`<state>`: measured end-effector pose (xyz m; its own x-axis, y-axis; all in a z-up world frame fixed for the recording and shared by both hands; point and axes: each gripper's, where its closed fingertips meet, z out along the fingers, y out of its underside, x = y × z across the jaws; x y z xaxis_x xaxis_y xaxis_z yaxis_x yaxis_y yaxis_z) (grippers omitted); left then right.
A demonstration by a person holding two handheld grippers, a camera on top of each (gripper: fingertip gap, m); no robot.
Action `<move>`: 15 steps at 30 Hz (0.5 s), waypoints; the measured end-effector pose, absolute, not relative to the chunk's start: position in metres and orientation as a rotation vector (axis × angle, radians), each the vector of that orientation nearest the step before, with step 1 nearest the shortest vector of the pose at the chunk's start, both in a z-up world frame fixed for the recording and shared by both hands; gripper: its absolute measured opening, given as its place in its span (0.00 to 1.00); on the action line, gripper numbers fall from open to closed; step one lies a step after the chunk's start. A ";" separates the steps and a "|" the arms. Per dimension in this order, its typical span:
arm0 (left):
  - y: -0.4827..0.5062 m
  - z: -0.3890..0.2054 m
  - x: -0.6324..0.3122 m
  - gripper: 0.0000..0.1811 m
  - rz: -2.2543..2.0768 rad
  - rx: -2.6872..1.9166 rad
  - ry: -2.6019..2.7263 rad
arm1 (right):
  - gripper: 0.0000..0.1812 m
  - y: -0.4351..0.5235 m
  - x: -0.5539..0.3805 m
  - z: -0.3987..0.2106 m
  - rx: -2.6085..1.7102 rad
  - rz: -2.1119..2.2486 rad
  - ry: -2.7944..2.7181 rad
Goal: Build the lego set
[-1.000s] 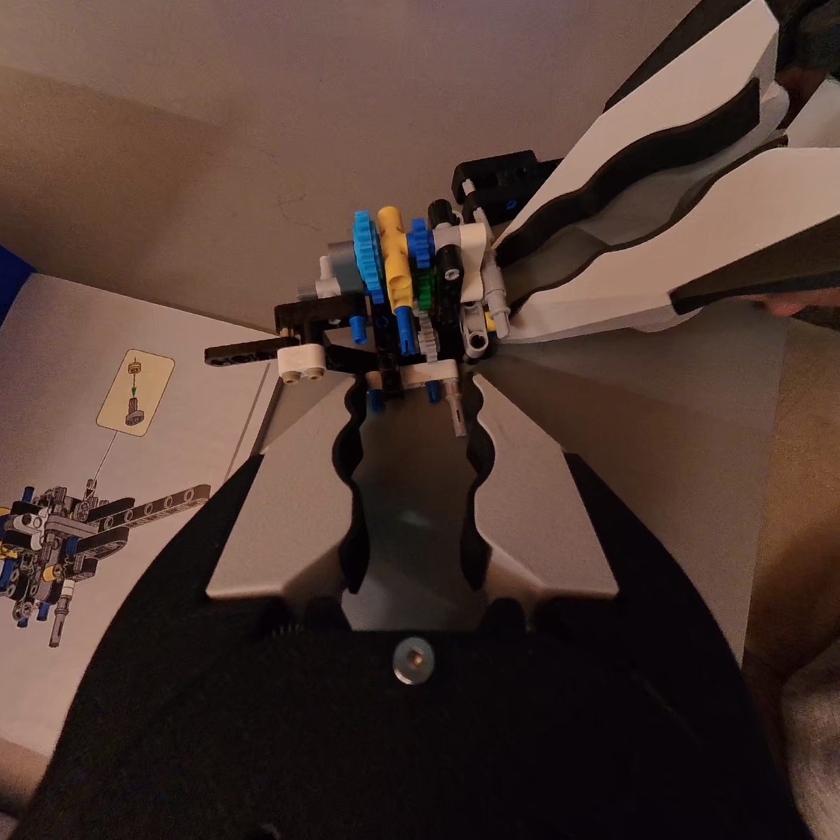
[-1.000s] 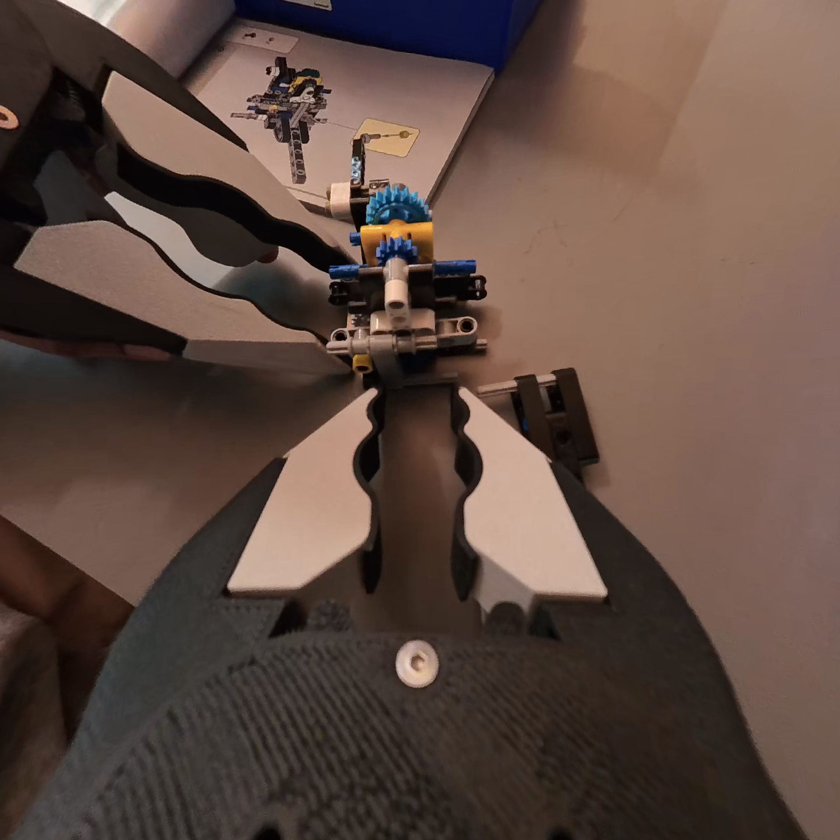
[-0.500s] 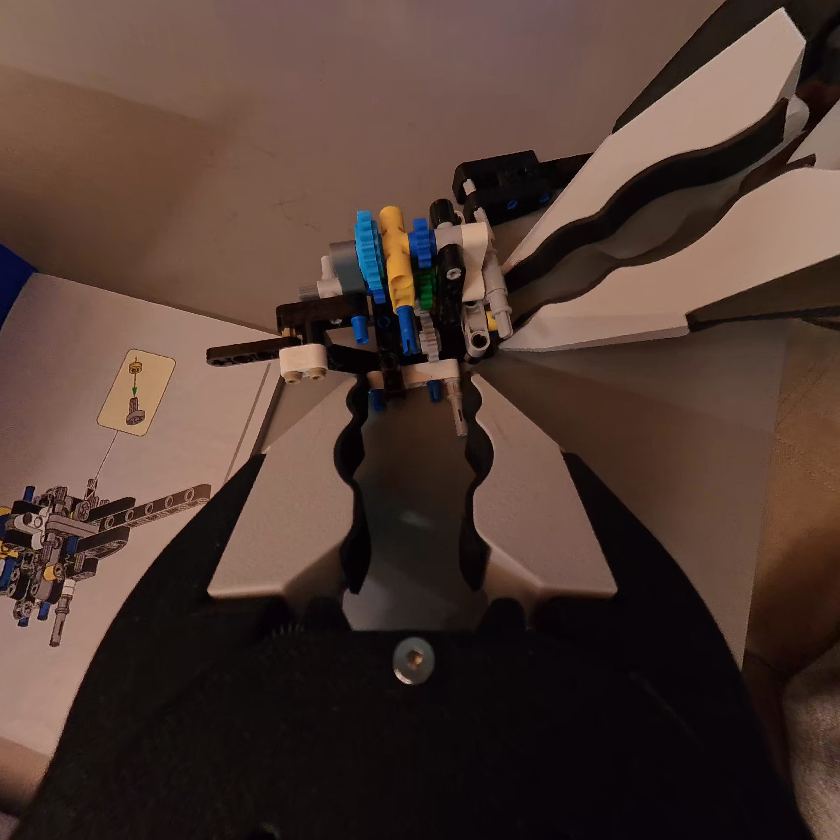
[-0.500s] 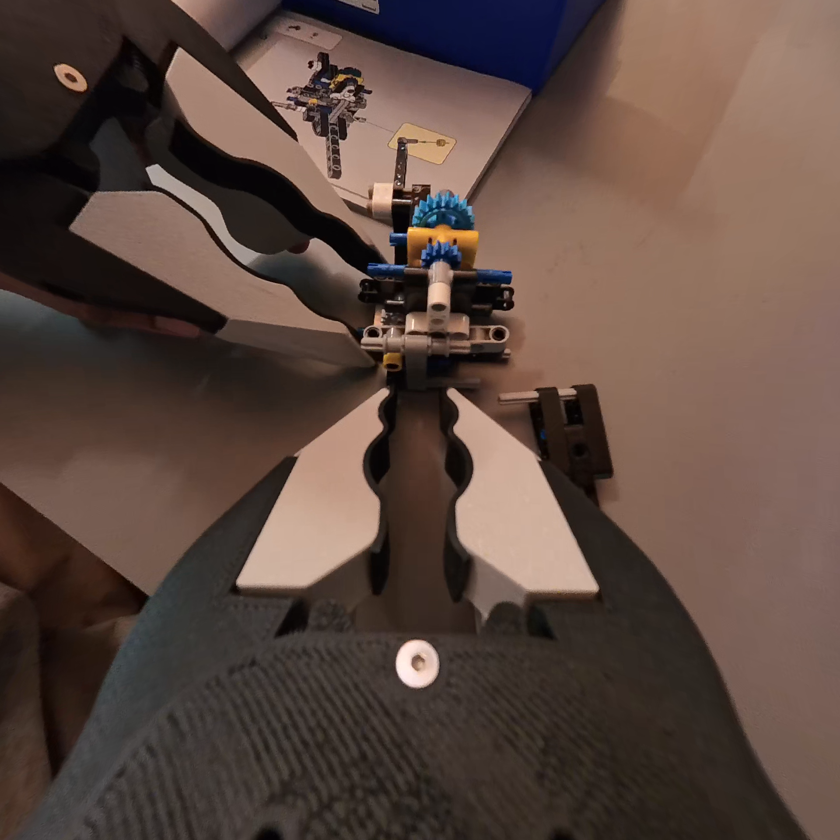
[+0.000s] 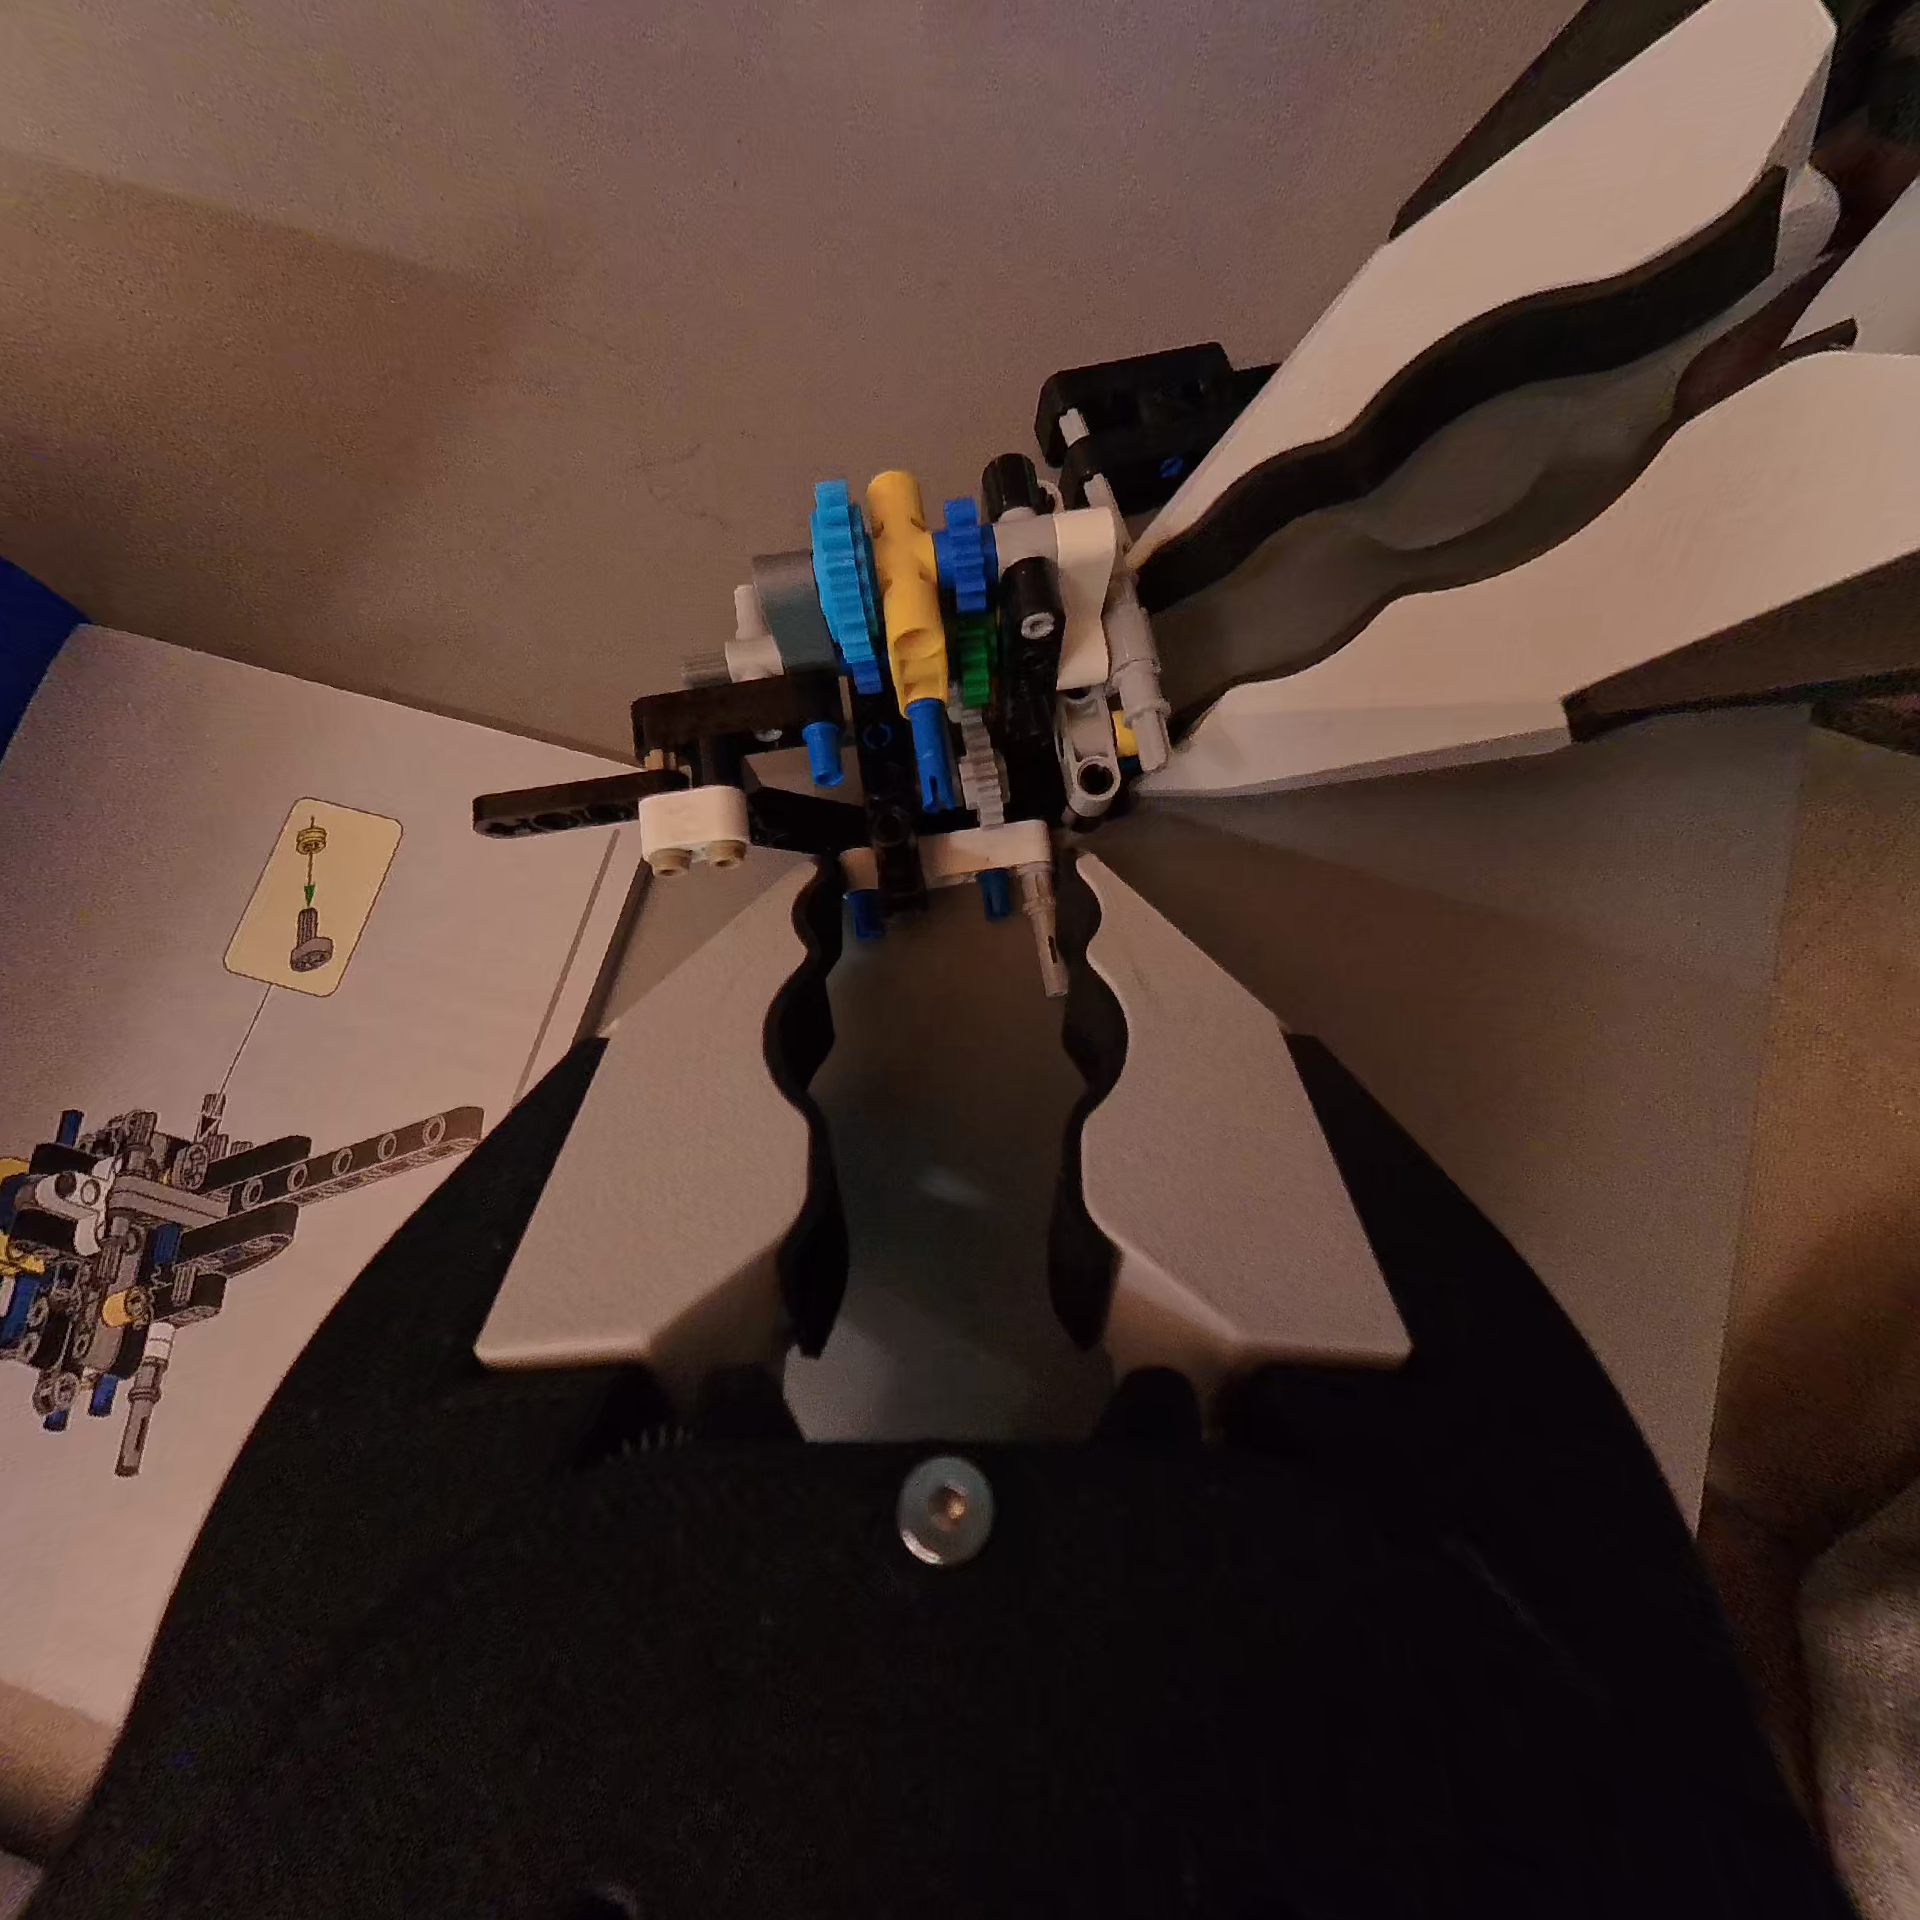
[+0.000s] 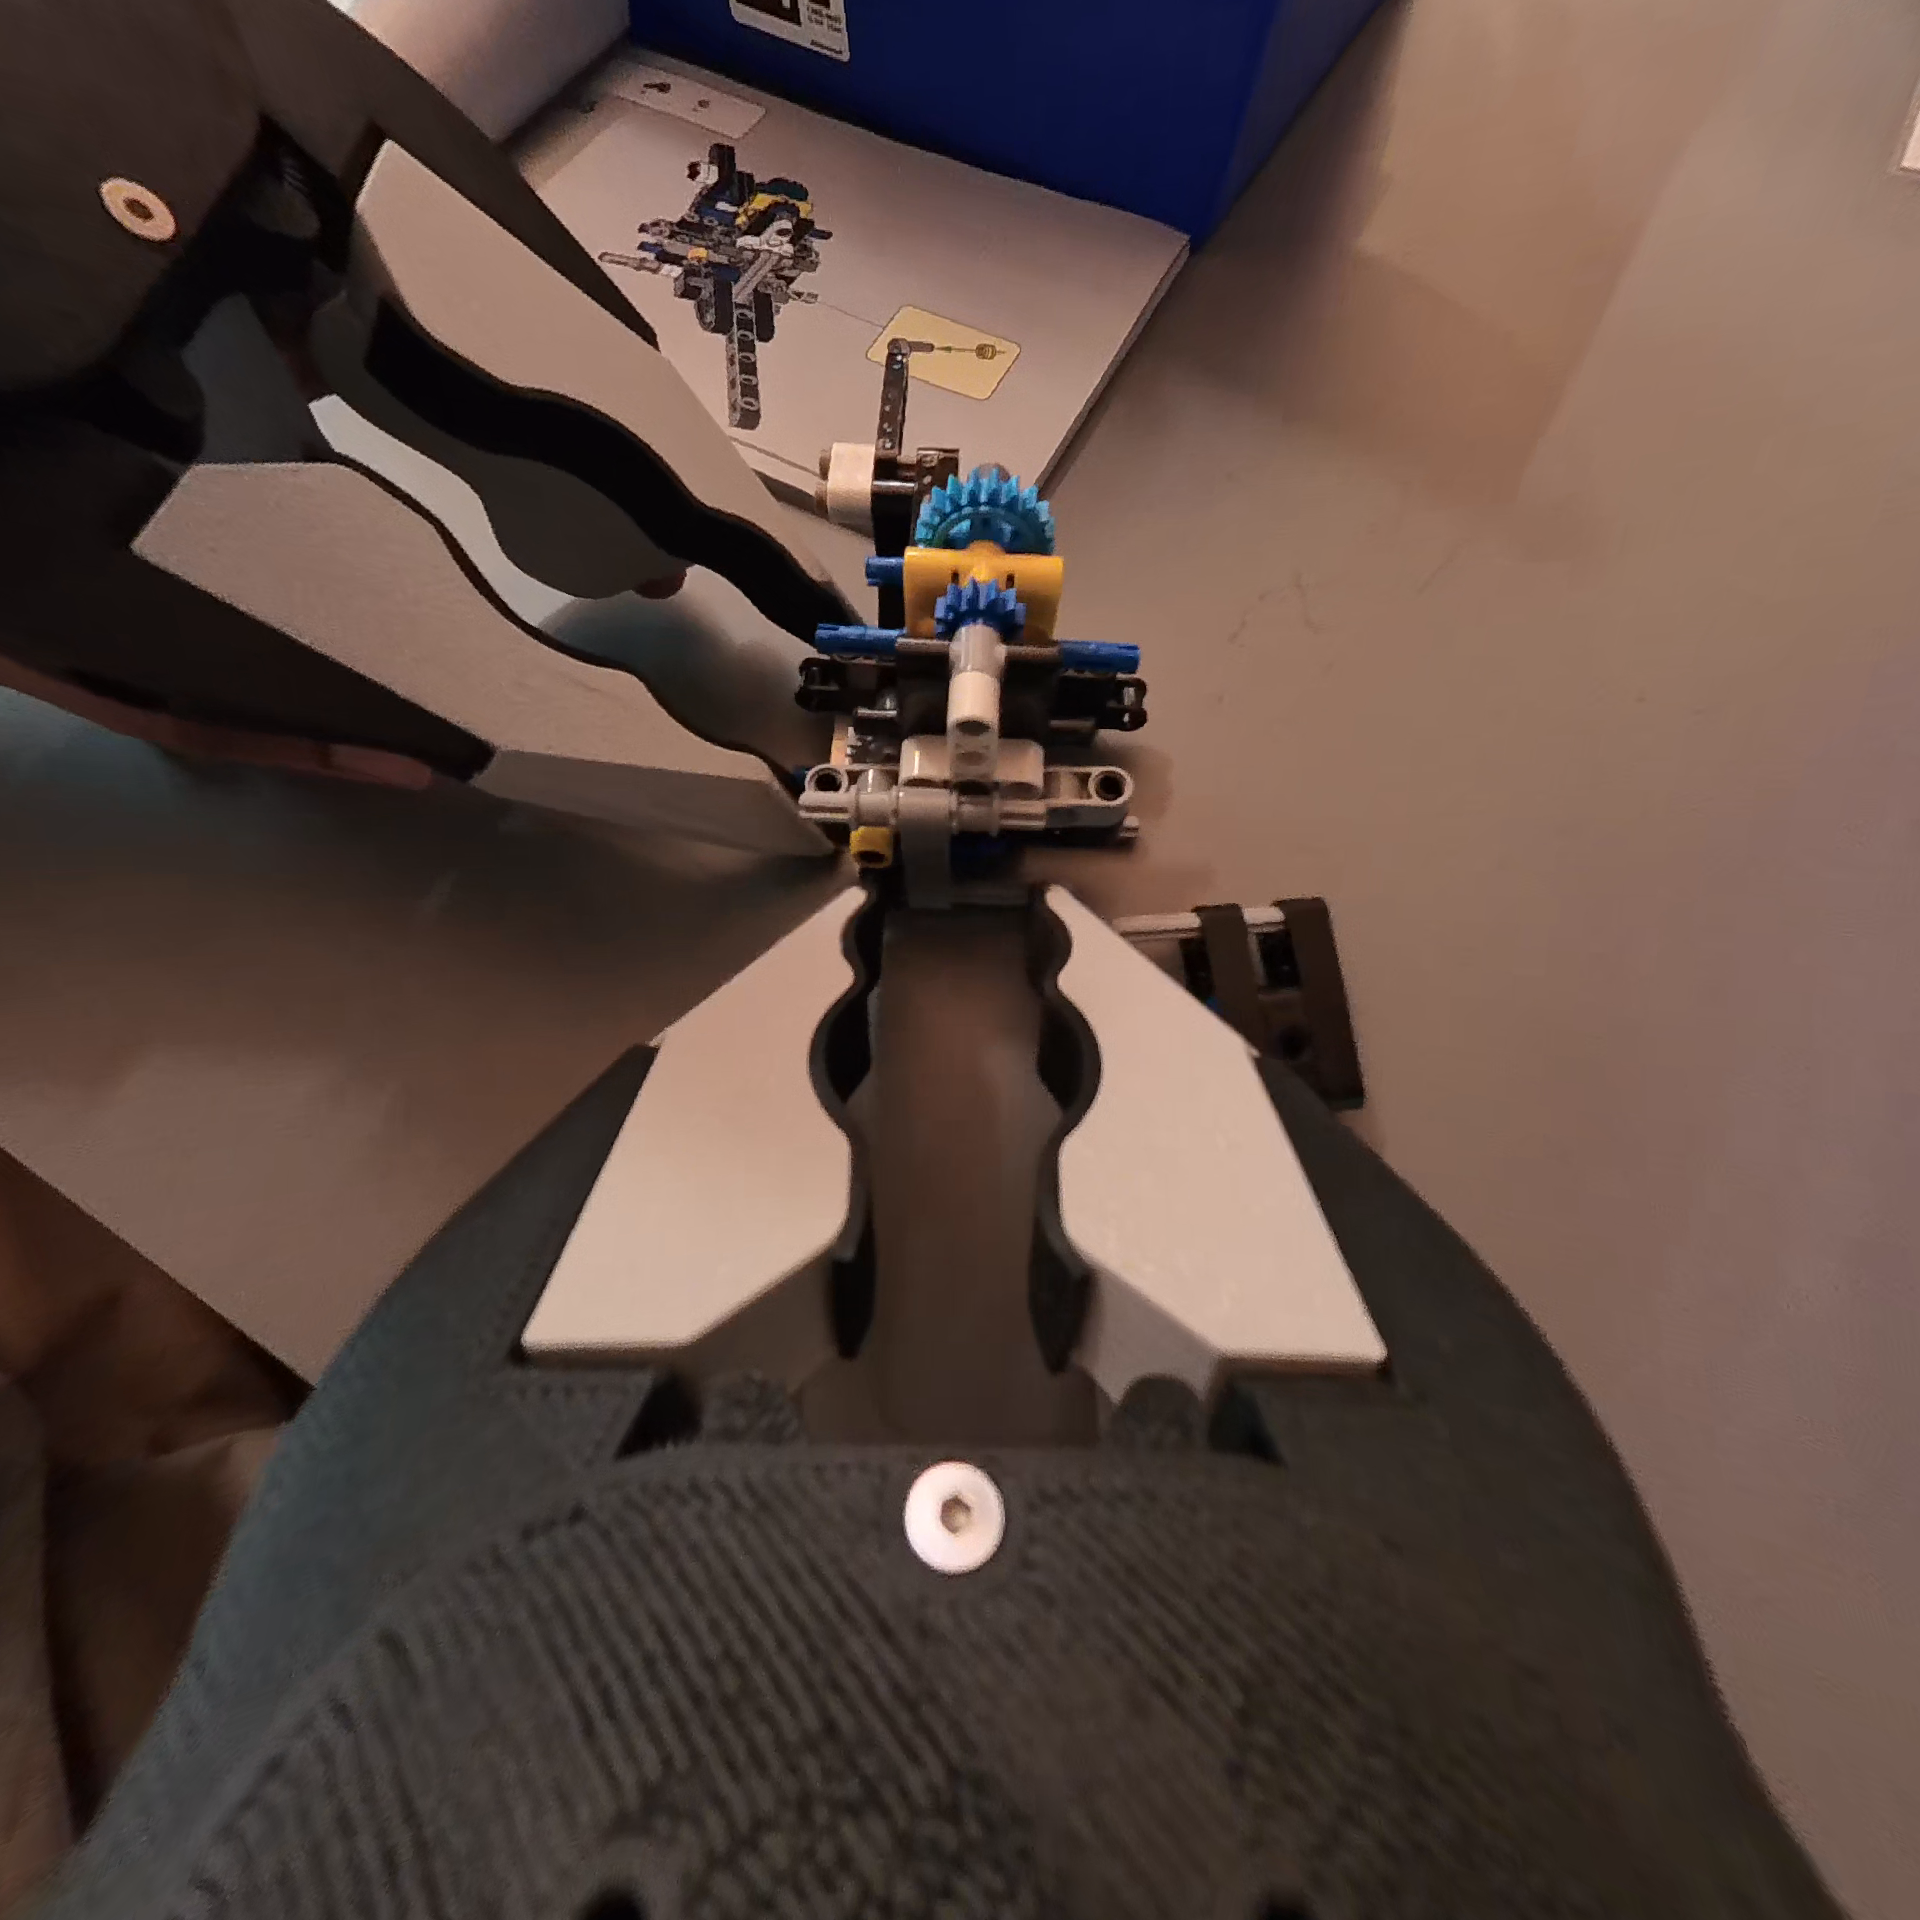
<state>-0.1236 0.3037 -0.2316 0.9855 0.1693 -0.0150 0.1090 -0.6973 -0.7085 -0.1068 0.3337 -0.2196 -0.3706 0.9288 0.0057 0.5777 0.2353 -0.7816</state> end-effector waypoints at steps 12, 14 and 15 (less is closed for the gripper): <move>0.304 -0.232 -0.124 0.23 0.100 -2.348 -0.194 | 0.16 0.336 -0.109 -0.218 -1.289 0.950 -2.072; 0.304 -0.232 -0.124 0.23 0.099 -2.348 -0.194 | 0.17 0.336 -0.108 -0.217 -1.283 0.959 -2.074; 0.304 -0.232 -0.124 0.23 0.098 -2.348 -0.194 | 0.17 0.336 -0.108 -0.216 -1.282 0.969 -2.072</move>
<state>-0.1235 0.3038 -0.2316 0.9854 0.1696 -0.0126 0.1109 -0.6968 -0.7087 -0.1083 0.3356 -0.2164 -0.4214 0.9052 0.0553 0.5380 0.2986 -0.7883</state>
